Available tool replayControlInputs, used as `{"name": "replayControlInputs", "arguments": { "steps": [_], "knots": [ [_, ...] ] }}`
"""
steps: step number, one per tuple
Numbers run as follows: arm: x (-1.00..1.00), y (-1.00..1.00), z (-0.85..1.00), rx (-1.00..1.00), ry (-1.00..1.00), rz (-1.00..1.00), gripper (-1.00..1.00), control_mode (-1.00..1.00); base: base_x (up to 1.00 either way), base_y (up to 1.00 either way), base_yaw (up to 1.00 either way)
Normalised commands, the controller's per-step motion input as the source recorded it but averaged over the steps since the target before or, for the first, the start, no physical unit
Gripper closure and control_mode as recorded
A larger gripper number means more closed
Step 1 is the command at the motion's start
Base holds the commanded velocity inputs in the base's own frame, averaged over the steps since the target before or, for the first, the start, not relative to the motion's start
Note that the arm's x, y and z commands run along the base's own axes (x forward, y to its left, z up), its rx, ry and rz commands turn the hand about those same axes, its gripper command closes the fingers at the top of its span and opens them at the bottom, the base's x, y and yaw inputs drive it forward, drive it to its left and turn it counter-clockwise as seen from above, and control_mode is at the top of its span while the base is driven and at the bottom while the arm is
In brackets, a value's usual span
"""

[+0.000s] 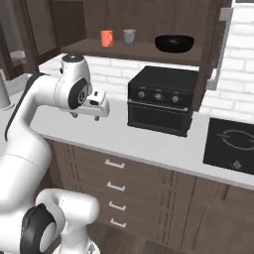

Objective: Gather all objects into one cabinet and sort the glasses and bowls to opposite sides.

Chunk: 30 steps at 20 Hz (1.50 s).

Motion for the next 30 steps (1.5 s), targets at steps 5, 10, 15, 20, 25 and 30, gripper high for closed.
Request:
{"name": "replayControlInputs", "arguments": {
  "steps": [5, 10, 15, 20, 25, 30],
  "knots": [
    [0.00, 0.00, 0.00, 0.00, 0.00, 0.00, -1.00, 1.00, -0.16, -0.13, 0.38],
    [0.00, 0.00, 0.00, 0.00, 0.00, 0.00, -1.00, 1.00, -0.18, -0.16, 0.39],
    [0.00, 0.00, 0.00, 0.00, 0.00, 0.00, -1.00, 1.00, -0.24, -0.16, 0.39],
    [0.00, 0.00, 0.00, 0.00, 0.00, 0.00, -1.00, 1.00, -0.27, -0.15, 0.39],
    [0.00, 0.00, 0.00, 0.00, 0.00, 0.00, -1.00, 1.00, -0.21, -0.08, 0.19],
    [0.00, 0.00, 0.00, 0.00, 0.00, 0.00, -1.00, 1.00, -0.15, 0.00, 0.09]
  ]
}}
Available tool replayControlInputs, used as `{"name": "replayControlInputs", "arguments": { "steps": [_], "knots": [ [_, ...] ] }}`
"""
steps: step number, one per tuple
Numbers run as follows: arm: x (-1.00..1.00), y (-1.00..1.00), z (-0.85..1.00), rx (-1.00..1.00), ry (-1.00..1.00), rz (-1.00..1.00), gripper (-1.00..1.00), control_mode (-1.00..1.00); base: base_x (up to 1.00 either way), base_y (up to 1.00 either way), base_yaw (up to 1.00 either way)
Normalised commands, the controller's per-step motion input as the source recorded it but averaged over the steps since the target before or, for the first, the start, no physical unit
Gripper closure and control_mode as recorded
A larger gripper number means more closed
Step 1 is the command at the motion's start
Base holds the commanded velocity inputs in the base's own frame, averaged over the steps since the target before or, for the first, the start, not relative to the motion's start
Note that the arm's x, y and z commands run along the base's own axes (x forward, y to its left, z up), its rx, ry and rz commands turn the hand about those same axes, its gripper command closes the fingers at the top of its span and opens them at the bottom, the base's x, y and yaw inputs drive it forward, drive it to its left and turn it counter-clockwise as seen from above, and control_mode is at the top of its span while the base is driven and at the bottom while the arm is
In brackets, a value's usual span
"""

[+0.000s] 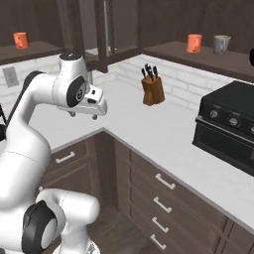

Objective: Gather all objects into one cabinet and sort the glasses and bowls to opposite sides.

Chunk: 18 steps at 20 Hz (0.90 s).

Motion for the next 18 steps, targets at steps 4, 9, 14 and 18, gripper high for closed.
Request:
{"name": "replayControlInputs", "arguments": {
  "steps": [4, 9, 14, 18],
  "knots": [
    [0.00, 0.00, 0.00, 0.00, 0.00, 0.00, -1.00, 1.00, -0.31, 0.00, 0.38],
    [0.00, 0.00, 0.00, 0.00, 0.00, 0.00, -1.00, 1.00, -0.11, -0.03, 0.44],
    [0.00, 0.00, 0.00, 0.00, 0.00, 0.00, -1.00, 1.00, 0.00, -0.01, 0.48],
    [0.00, 0.00, 0.00, 0.00, 0.00, 0.00, -1.00, 1.00, 0.00, 0.00, 0.50]
  ]
}}
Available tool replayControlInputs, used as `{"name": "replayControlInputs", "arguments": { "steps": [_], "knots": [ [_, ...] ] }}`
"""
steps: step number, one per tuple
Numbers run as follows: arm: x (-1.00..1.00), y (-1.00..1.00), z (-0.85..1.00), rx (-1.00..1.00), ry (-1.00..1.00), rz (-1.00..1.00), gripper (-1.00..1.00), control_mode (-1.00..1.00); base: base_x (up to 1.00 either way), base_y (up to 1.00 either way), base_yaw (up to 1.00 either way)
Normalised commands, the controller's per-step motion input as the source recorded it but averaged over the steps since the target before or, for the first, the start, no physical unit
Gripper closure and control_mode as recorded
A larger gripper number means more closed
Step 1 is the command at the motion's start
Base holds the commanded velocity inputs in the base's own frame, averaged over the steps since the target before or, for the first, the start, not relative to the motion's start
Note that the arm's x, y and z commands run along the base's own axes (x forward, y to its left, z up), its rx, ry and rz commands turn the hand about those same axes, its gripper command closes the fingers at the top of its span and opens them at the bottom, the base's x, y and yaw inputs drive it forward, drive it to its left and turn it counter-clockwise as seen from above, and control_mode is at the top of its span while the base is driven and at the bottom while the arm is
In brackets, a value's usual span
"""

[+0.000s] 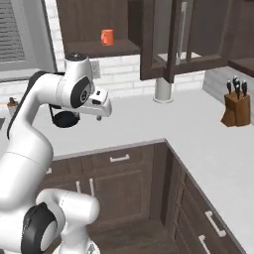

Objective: Gather all objects into one cabinet and sort the glasses and bowls to opposite sides.

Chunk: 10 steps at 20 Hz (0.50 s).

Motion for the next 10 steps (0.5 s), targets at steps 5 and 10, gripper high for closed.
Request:
{"name": "replayControlInputs", "arguments": {
  "steps": [5, 10],
  "knots": [
    [0.00, 0.00, 0.00, 0.00, 0.00, 0.00, -1.00, 1.00, 0.08, 0.00, 0.48],
    [0.00, 0.00, 0.00, 0.00, 0.00, 0.00, -1.00, 1.00, 0.53, -0.08, 0.30]
  ]
}}
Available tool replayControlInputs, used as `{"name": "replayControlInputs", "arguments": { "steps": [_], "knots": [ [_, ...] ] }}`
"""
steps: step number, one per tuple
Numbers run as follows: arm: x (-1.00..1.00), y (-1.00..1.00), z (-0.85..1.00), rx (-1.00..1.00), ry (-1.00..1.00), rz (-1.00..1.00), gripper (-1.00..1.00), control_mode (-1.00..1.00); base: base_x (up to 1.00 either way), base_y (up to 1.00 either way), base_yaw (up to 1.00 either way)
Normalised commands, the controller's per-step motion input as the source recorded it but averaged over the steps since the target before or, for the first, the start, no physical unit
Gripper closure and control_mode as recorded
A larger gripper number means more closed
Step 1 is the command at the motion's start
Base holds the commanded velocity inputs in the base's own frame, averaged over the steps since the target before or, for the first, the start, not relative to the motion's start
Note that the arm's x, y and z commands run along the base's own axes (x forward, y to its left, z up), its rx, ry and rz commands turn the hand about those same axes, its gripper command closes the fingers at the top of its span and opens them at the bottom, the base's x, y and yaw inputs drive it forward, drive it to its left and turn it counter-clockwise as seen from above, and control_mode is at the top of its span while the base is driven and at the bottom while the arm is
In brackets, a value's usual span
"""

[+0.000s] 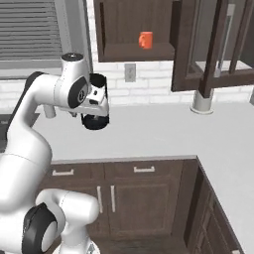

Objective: Gather all objects into one cabinet and sort the glasses and bowls to opposite sides.

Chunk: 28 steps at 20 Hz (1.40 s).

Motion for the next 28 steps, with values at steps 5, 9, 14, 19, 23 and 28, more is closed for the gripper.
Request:
{"name": "replayControlInputs", "arguments": {
  "steps": [5, 9, 14, 19, 23, 28],
  "knots": [
    [0.00, 0.00, 0.00, 0.00, 0.00, 0.00, -1.00, 1.00, 0.71, -0.28, 0.17],
    [0.00, 0.00, 0.00, 0.00, 0.00, 0.00, -1.00, 1.00, 0.74, -0.54, 0.19],
    [0.00, 0.00, 0.00, 0.00, 0.00, 0.00, -1.00, 1.00, 0.81, -0.63, 0.17],
    [0.00, 0.00, 0.00, 0.00, 0.00, 0.00, -1.00, 1.00, 0.44, -0.24, 0.07],
    [0.00, 0.00, 0.00, 0.00, 0.00, 0.00, -1.00, 1.00, 0.00, 0.00, 0.00],
    [0.00, 0.00, 0.00, 0.00, 0.00, 0.00, -1.00, 1.00, 0.63, 0.01, -0.03]
  ]
}}
